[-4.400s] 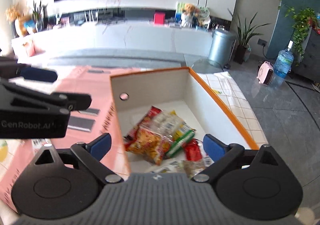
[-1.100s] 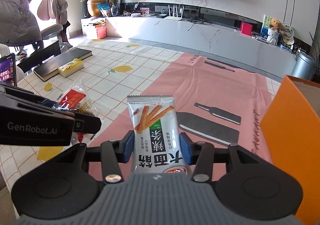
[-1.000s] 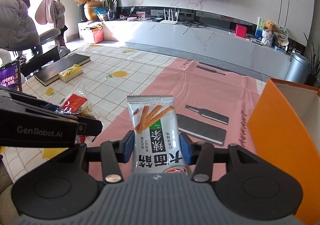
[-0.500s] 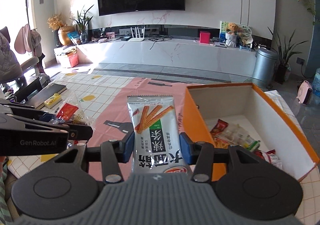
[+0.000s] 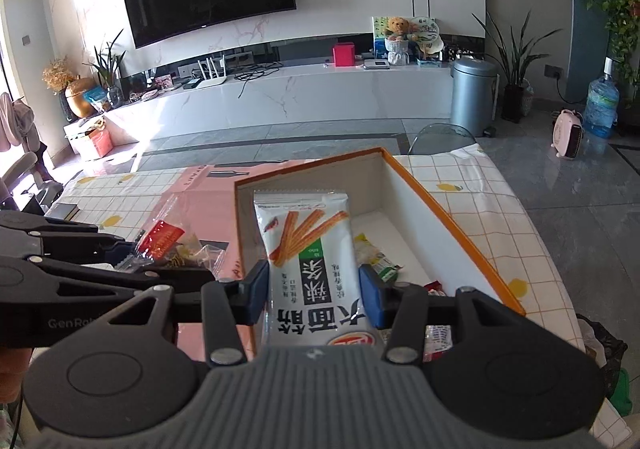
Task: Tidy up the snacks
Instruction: 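Carry both packets into the orange box and open both tools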
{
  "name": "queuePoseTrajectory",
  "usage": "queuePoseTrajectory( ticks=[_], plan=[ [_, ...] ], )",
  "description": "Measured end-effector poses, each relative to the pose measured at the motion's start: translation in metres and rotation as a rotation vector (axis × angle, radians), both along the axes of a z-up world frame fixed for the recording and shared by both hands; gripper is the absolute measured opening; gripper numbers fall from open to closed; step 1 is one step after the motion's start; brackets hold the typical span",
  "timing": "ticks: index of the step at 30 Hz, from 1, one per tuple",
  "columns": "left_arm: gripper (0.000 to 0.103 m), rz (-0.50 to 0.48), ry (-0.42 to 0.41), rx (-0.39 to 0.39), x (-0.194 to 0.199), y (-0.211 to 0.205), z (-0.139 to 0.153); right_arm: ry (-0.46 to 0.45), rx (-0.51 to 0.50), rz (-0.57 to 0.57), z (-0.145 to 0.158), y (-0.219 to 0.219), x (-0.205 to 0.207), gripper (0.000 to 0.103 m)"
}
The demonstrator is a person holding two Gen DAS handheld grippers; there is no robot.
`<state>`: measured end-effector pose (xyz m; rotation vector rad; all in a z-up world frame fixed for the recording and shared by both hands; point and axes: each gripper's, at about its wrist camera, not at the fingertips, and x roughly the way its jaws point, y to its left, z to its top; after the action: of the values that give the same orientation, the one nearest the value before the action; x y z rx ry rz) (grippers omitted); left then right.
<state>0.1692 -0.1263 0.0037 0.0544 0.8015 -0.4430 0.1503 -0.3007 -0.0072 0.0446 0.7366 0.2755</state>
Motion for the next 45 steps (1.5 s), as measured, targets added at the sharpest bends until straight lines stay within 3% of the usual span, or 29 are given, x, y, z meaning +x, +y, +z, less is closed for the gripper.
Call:
queuePoseTrajectory(
  ticks=[4,8,19,30,45],
  plan=[
    [0.039,-0.059,0.021,0.034,0.032,-0.019,-0.004,0.043,-0.006,0.003,-0.007,-0.015,0.027,0.046],
    [0.039,-0.094,0.091,0.084,0.069,-0.025,-0.018,0.105,-0.010,-0.007,-0.019,-0.017,0.066,0.046],
    [0.039,-0.170,0.209,0.290,0.135,-0.027,-0.065,0.250,-0.040,0.029,-0.074,-0.004,0.153,0.046],
    [0.039,-0.268,0.268,0.419,0.158,-0.032,-0.090,0.284,-0.181,0.153,-0.111,0.035,0.220,0.046],
    [0.042,-0.258,0.241,0.559,0.167,-0.036,-0.101,0.333,-0.351,0.183,-0.135,0.052,0.247,0.047]
  ],
)
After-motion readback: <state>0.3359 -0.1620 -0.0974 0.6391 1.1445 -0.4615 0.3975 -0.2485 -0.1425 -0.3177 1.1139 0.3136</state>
